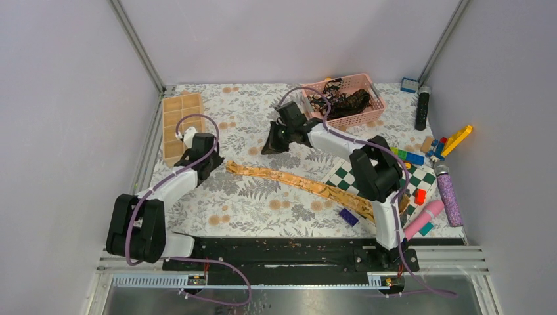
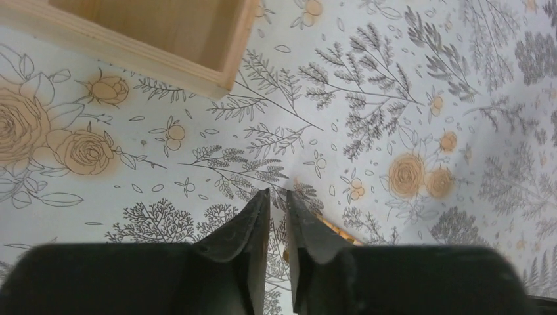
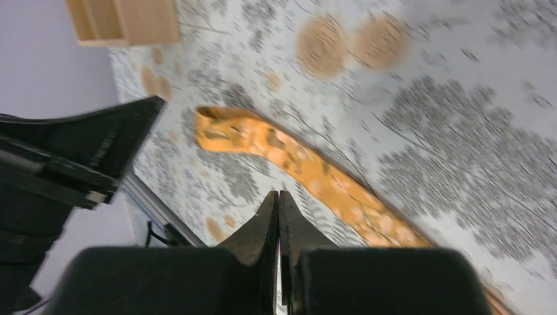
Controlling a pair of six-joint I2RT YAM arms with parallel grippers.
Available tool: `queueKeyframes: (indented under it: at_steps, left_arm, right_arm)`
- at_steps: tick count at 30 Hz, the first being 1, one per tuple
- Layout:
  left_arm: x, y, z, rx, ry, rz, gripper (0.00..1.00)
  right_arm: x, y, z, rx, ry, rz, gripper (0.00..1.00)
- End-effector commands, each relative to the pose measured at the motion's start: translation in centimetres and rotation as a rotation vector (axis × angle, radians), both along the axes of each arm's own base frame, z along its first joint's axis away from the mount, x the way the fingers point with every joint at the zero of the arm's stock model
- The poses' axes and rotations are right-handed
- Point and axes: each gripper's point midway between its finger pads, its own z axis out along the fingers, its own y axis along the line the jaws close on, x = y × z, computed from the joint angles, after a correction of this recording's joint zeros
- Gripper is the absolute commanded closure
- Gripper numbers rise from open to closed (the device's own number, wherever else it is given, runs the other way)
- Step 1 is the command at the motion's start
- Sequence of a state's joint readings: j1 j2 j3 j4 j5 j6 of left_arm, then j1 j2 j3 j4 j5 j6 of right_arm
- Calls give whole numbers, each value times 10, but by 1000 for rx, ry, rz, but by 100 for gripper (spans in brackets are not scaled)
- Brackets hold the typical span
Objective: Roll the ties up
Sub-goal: Roll the tie at the center of the board.
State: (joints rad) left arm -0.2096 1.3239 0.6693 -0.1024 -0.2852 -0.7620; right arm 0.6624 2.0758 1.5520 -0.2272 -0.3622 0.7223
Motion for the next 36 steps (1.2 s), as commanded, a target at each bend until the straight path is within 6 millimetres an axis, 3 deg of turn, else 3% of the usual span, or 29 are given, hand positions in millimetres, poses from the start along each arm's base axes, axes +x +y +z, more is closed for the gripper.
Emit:
queueKeyframes:
  at_steps: [1,3,13,25,36]
  left_arm:
    - [9,1,0,-66,14,32,91]
    - [9,-2,-8,-87,35,21,100]
    - [2,-20,-35,-164,98,-44,100]
    - [-5,-22,-36,-175,91,-62,100]
    - [-1,-21,-25,-165,58,-66,100]
  right_arm:
    - [8,40,19,101,-8,48,100]
    - [11,51,16,120,11,49,100]
    - [4,93,-7,166,114,68,100]
    - [-24,111,-32,131,172,113,100]
    - [-21,113,-50,64,160,98,100]
